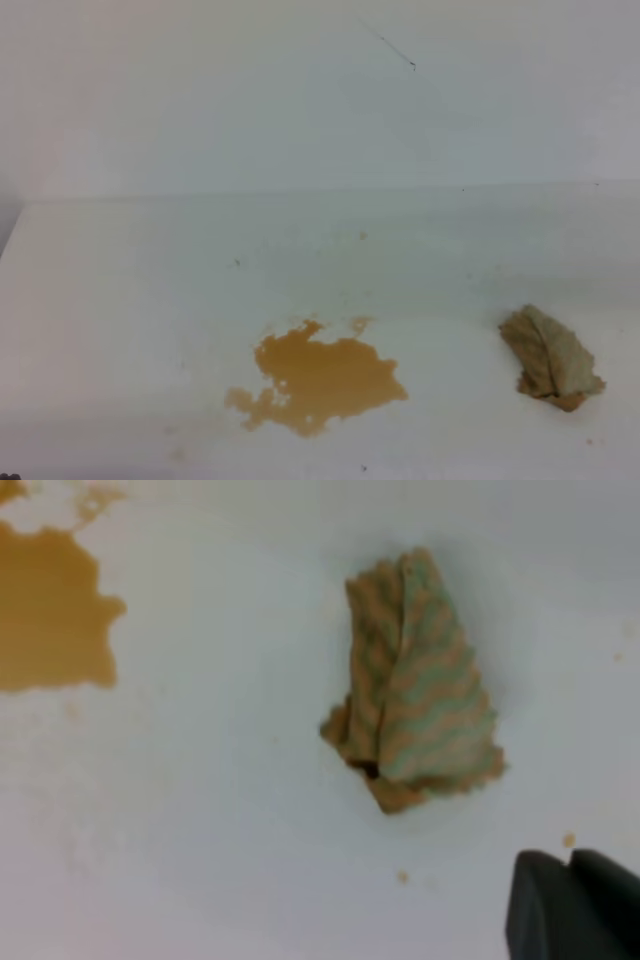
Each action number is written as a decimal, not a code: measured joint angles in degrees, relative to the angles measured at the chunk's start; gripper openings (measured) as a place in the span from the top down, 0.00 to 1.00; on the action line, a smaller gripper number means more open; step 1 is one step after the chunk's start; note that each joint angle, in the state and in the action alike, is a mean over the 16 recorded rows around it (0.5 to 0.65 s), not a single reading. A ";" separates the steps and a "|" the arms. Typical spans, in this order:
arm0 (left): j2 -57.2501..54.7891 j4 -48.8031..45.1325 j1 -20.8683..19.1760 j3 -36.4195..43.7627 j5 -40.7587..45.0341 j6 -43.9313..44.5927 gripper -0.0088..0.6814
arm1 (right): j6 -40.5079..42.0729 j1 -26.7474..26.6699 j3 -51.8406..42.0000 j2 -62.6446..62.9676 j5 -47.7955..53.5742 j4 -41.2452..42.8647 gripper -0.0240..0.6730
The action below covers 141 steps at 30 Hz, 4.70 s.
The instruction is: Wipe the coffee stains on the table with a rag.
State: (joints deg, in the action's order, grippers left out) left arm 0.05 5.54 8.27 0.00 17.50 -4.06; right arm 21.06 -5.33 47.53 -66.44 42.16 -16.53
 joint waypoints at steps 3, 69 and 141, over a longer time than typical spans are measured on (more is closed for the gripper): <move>0.00 0.00 0.00 0.00 0.00 0.00 0.99 | 3.61 0.01 0.51 -2.78 -0.71 -3.30 0.68; 0.00 0.00 0.00 0.00 0.00 0.00 0.99 | 6.00 -10.76 16.73 -41.14 -11.84 -8.14 0.97; 0.00 0.00 0.00 0.00 0.00 0.00 0.99 | 12.15 -33.22 32.00 -56.38 -7.90 -20.01 0.97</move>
State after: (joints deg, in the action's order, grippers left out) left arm 0.05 5.54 8.27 0.00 17.50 -4.06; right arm 33.21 -38.55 79.53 -122.82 34.25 -36.54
